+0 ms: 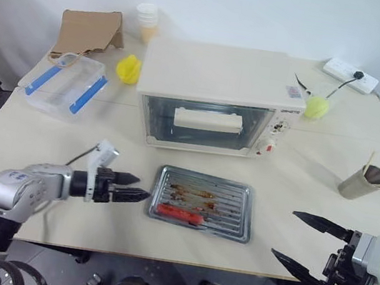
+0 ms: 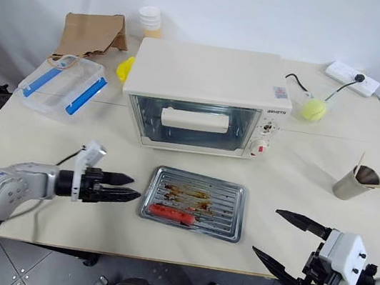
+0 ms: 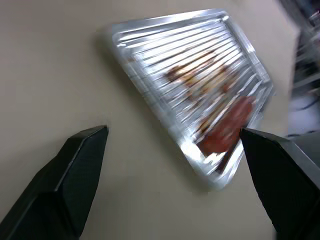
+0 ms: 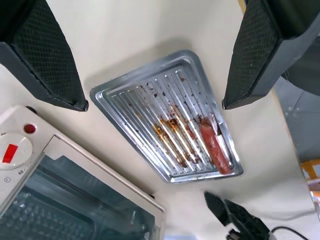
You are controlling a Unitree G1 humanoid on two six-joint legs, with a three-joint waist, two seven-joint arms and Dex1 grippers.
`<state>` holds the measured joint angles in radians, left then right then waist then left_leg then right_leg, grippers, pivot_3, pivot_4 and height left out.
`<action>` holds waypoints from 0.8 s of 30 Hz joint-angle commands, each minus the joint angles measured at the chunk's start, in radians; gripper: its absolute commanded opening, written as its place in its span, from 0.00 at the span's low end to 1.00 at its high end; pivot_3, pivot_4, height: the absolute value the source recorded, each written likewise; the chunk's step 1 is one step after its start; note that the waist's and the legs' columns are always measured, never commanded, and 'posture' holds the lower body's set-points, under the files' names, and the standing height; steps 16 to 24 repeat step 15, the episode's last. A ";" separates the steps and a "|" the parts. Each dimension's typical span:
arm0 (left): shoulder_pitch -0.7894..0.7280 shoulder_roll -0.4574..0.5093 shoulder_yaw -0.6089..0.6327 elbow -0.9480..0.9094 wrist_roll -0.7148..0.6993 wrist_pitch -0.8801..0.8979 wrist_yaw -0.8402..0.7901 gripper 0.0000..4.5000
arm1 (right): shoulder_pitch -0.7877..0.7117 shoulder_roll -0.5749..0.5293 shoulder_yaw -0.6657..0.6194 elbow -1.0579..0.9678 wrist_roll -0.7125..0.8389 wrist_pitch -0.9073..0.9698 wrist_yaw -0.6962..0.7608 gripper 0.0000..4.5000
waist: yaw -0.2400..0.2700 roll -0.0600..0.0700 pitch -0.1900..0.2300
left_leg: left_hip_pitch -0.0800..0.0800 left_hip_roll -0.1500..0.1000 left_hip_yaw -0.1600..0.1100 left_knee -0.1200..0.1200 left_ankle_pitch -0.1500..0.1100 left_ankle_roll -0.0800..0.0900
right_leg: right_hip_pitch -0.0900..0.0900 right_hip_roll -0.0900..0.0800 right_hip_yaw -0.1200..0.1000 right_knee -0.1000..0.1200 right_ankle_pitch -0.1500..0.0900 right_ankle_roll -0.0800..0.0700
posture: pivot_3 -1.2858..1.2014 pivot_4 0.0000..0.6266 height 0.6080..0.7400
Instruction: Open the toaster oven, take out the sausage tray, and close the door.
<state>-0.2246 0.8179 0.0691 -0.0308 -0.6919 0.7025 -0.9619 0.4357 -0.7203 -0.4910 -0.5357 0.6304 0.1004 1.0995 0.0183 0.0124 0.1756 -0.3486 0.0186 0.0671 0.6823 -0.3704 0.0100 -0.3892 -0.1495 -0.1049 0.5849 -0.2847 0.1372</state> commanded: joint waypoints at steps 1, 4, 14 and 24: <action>0.056 0.048 0.136 0.073 0.063 -0.348 -0.246 0.99 | -0.009 -0.017 -0.006 0.005 0.057 0.021 0.036 1.00 | 0.005 -0.001 0.001 | -0.005 0.003 0.000 0.000 0.000 0.000 | -0.006 0.000 0.000 0.003 0.000 0.000 | 0.52 0.24 1.00; 0.080 0.057 0.192 0.115 0.103 -0.532 -0.339 0.99 | -0.033 -0.017 0.004 0.006 0.073 0.030 0.041 1.00 | 0.009 -0.001 0.001 | -0.007 0.002 0.003 0.000 0.000 0.001 | -0.009 0.001 -0.005 0.007 0.000 0.000 | 0.52 0.24 1.00; 0.119 0.058 0.269 0.080 0.114 -0.637 -0.369 0.99 | -0.085 -0.016 0.027 -0.005 0.093 0.054 0.046 1.00 | 0.006 -0.005 0.003 | -0.008 0.000 0.006 0.000 -0.005 0.007 | -0.008 -0.001 -0.014 0.004 0.003 0.006 | 0.52 0.24 1.00; 0.121 0.054 0.268 0.072 0.112 -0.630 -0.359 0.99 | -0.088 -0.015 0.028 -0.006 0.092 0.055 0.044 1.00 | 0.006 -0.005 0.003 | -0.008 0.000 0.006 0.000 -0.005 0.007 | -0.008 -0.001 -0.014 0.004 0.003 0.006 | 0.52 0.24 1.00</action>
